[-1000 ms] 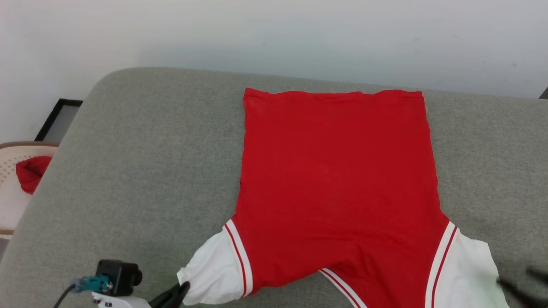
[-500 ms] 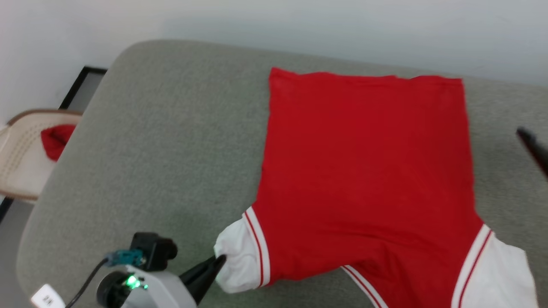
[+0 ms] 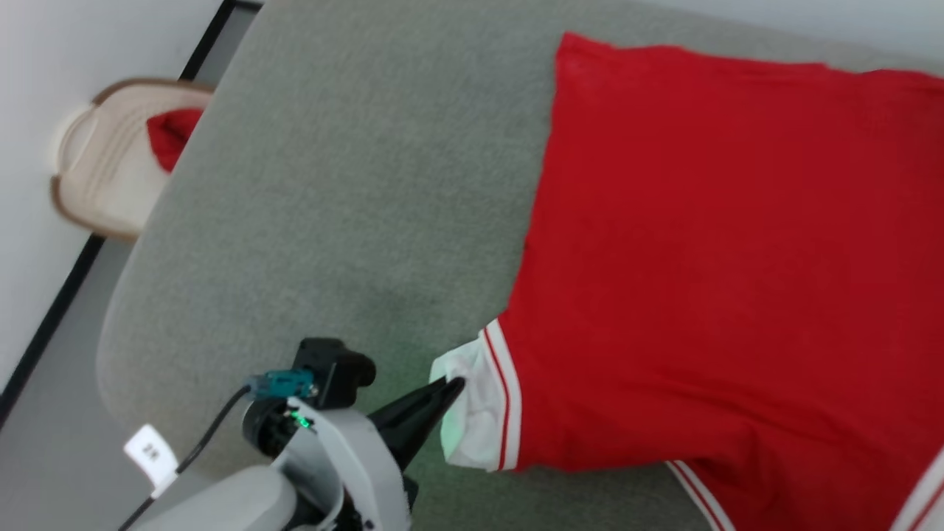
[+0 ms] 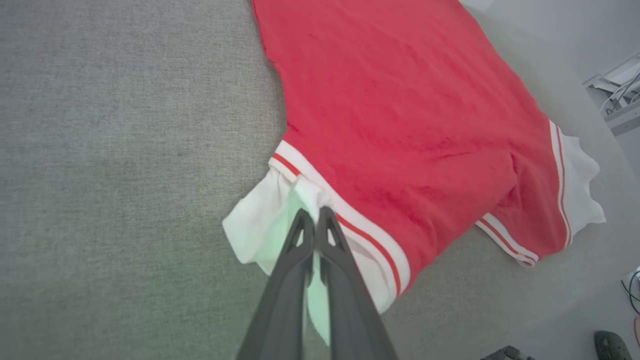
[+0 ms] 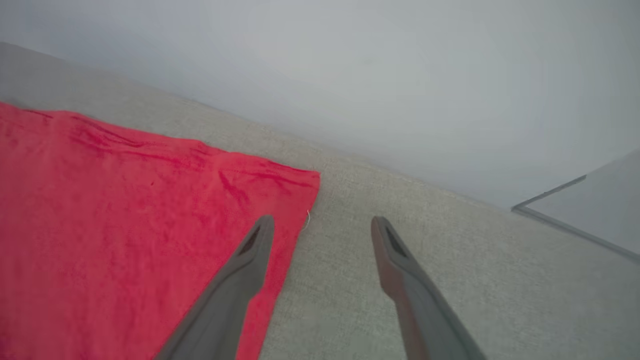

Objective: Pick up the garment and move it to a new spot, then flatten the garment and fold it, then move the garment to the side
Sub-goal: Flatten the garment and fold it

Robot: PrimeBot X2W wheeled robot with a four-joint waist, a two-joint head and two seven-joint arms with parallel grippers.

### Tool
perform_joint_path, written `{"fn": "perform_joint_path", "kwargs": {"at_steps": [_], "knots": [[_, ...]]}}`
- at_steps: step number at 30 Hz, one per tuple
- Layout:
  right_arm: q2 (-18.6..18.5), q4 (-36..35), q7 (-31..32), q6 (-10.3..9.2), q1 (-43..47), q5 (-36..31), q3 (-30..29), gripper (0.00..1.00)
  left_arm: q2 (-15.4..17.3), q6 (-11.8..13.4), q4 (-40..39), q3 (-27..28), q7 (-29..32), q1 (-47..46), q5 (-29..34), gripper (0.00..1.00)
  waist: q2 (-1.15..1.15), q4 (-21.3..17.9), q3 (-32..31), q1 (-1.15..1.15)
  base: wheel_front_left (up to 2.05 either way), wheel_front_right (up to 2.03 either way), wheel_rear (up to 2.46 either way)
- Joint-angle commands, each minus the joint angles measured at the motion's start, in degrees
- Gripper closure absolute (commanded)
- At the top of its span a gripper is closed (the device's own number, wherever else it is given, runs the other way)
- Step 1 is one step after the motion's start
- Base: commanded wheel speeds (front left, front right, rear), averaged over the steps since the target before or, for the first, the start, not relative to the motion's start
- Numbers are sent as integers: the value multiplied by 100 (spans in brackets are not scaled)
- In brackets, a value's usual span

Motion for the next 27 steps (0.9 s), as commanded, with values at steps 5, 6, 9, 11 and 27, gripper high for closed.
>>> {"fn": "perform_joint_path", "kwargs": {"at_steps": [5,6,9,11,27], "knots": [[113,901,290,-4,-616,-192,-140,0,-281,-217,232,-46,-70,-232,83,100,0,656,693,0,0,0,0],[120,1087,369,-4,-724,-248,-182,0,-338,-261,280,-62,-79,-263,93,100,0,699,734,0,0,0,0],[194,1600,575,-4,-942,-471,-326,0,-452,-355,411,-88,-102,-316,91,100,0,796,823,0,0,0,0],[217,1878,682,-4,-1089,-632,-426,0,-508,-408,489,-94,-136,-337,80,100,0,841,873,0,0,0,0],[754,2884,1650,10,-1269,-1147,-702,100,-518,-532,825,-35,-266,-311,11,100,0,726,797,0,0,0,0]]}}
